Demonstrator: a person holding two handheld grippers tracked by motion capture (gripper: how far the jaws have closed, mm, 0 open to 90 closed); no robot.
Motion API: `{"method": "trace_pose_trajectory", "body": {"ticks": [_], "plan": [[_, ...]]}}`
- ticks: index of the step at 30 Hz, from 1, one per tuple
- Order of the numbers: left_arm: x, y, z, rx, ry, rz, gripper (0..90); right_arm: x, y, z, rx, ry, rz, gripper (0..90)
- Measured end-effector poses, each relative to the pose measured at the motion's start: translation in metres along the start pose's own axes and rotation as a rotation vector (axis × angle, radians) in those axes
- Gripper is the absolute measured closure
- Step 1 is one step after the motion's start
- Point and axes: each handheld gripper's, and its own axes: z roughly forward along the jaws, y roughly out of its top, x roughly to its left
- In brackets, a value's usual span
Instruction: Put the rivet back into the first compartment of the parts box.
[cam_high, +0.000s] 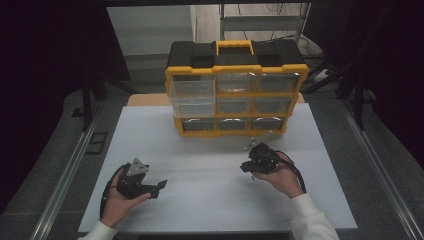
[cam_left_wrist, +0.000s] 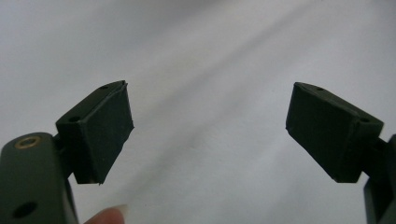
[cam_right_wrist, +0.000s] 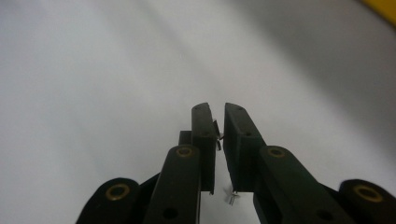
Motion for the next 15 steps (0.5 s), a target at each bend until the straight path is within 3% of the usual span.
{"method": "trace_pose_trajectory", "body": {"ticks": [15], "plan": [[0.001, 0.0, -0.002, 0.0, -0.002, 0.001, 15.1, -0.008, 0.028, -0.04, -0.05, 0.002, -0.002, 82.8]]}}
